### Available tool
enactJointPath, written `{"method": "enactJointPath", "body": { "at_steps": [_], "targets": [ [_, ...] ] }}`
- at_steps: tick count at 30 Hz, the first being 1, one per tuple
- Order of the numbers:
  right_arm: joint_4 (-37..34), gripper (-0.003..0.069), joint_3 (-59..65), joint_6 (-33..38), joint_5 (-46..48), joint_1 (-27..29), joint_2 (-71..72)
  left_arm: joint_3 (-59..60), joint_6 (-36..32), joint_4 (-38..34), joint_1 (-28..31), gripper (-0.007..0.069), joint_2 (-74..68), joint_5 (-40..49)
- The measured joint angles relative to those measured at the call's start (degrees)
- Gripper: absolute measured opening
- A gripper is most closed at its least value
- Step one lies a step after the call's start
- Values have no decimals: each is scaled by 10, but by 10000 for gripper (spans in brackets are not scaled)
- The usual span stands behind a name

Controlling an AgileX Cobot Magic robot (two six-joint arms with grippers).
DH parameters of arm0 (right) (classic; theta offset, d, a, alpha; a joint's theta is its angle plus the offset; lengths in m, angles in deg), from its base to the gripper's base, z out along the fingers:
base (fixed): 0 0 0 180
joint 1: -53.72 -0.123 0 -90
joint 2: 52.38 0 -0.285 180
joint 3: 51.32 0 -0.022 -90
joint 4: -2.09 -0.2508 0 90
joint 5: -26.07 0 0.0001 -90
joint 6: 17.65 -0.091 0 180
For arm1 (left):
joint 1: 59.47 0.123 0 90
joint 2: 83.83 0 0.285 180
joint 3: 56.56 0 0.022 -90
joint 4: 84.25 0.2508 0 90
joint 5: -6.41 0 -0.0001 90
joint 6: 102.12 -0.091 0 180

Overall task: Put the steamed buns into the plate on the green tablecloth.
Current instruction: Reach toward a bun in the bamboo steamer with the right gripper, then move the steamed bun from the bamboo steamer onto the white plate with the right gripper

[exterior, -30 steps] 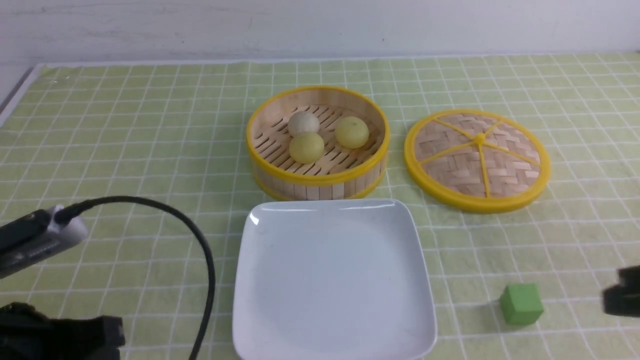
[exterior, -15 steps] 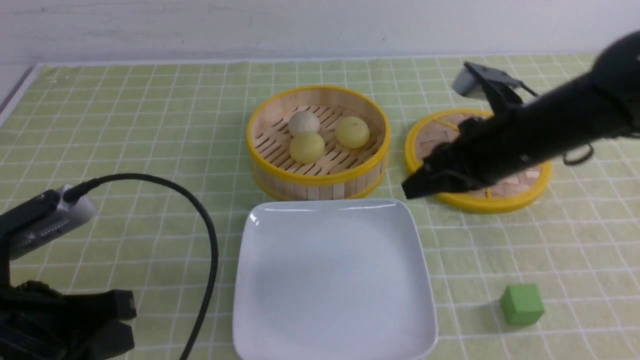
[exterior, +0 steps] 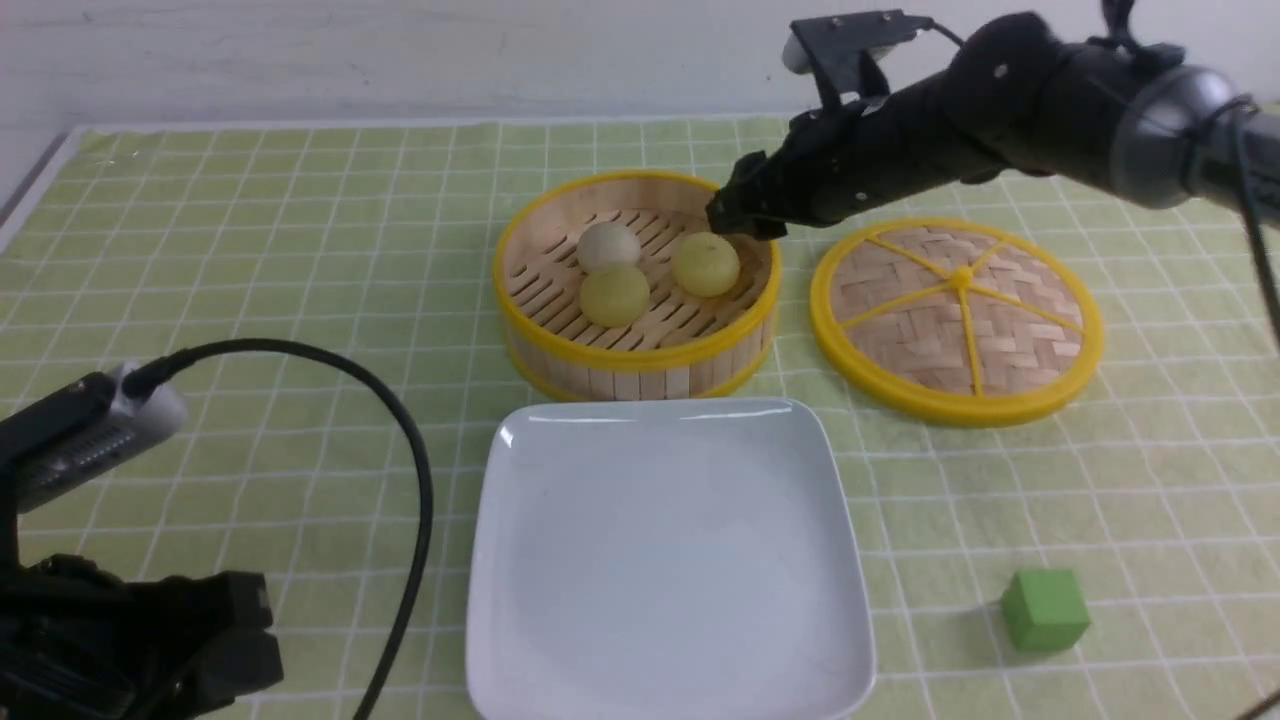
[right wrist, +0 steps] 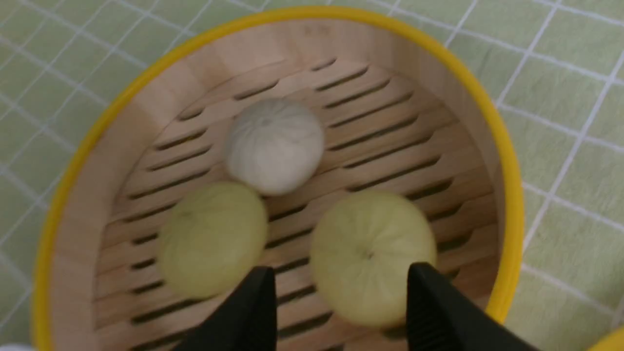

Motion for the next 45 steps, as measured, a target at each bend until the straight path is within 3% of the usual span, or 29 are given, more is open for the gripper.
{"method": "enactJointPath", "body": {
  "at_steps": [7,10,14,15,17,25,30,34,39,42,45],
  "targets": [
    [-6,370,-25,0,-60,-9,-68,0,0,0,0,253,0,-4],
    [-7,330,-29,0,-61,-17,-76,0,0,0,0,253,0,-5],
    [-8,139,-29,0,-54,-22,-77,0,0,0,0,253,0,-7],
    [-8,59,-29,1,-52,-22,-76,0,0,0,0,253,0,-7],
    [-6,19,-29,3,-44,-22,-70,0,0,0,0,253,0,-7],
    [50,13,-26,3,74,-25,47,0,0,0,0,253,0,-7],
    [103,15,-18,-63,234,-25,161,0,0,0,0,253,0,-8],
    [108,15,80,-111,276,-25,230,0,0,0,0,253,0,-8],
    [49,18,324,-130,136,-28,302,0,0,0,0,253,0,-9],
    [-26,23,424,-85,20,-41,303,0,0,1,0,253,0,-12],
    [-72,34,456,-41,-25,-55,291,0,0,1,0,253,0,-12]
  ]
}}
